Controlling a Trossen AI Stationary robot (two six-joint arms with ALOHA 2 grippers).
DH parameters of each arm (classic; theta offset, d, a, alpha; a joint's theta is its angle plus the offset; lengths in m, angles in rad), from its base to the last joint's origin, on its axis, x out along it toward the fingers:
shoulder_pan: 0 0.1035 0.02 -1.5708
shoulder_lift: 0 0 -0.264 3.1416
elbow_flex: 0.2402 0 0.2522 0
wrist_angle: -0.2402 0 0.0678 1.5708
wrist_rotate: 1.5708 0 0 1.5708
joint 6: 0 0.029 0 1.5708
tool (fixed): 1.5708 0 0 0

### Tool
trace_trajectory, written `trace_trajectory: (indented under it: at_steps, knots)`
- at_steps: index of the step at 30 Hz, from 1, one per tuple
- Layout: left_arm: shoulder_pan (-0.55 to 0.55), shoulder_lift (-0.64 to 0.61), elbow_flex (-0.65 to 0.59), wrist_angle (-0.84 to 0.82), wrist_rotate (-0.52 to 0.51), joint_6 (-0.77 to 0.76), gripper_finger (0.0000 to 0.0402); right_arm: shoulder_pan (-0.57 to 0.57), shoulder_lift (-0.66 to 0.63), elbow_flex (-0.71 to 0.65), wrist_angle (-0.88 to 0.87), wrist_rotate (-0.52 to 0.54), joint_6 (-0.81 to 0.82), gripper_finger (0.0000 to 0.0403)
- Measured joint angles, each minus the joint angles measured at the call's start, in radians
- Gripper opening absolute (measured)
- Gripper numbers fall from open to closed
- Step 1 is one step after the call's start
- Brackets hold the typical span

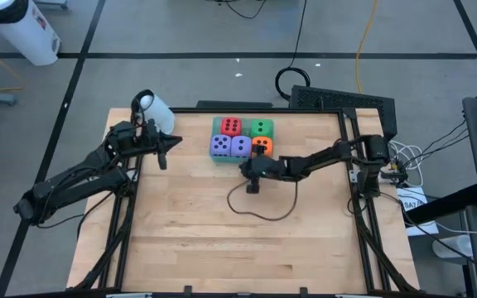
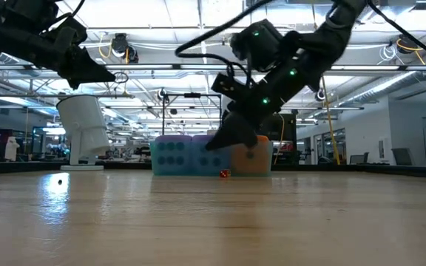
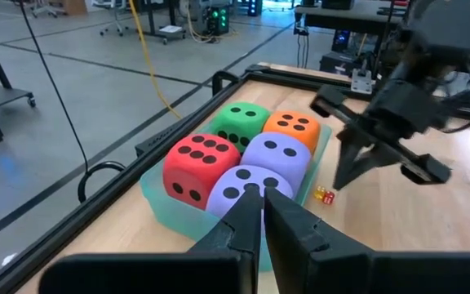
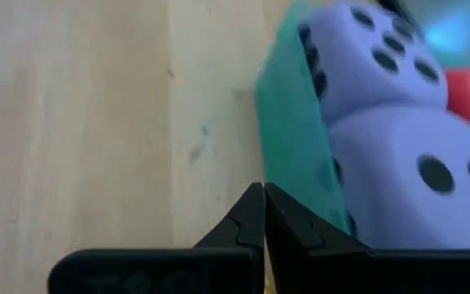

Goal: Pick & Place Dice
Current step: Put the small red die into the blue bin

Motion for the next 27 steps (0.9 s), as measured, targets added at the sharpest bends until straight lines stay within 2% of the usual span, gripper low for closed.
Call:
trace_trajectory:
  at_steps: [4,16,20,24,27]
  knots:
    - [-0.003,0.0,0.0,0.0,-0.012,0.0,0.0026,-0.026,-0.001,0.046,-0.122,-0.024,0.05,0.0]
    - [-0.005,0.001,0.0,0.001,-0.026,0.019,0.0026,-0.051,0.032,0.046,-0.146,-0.075,0.057,0.0]
    - [-0.005,0.001,0.0,0.006,-0.026,0.019,0.0026,-0.052,0.045,0.048,-0.14,-0.067,0.071,0.0]
    - [-0.005,0.001,0.0,0.008,-0.026,0.019,0.0026,-0.051,0.05,0.047,-0.15,0.034,0.096,0.0]
    - [-0.005,0.001,0.0,0.008,-0.026,0.019,0.0026,-0.051,0.051,0.047,-0.152,0.011,0.098,0.0]
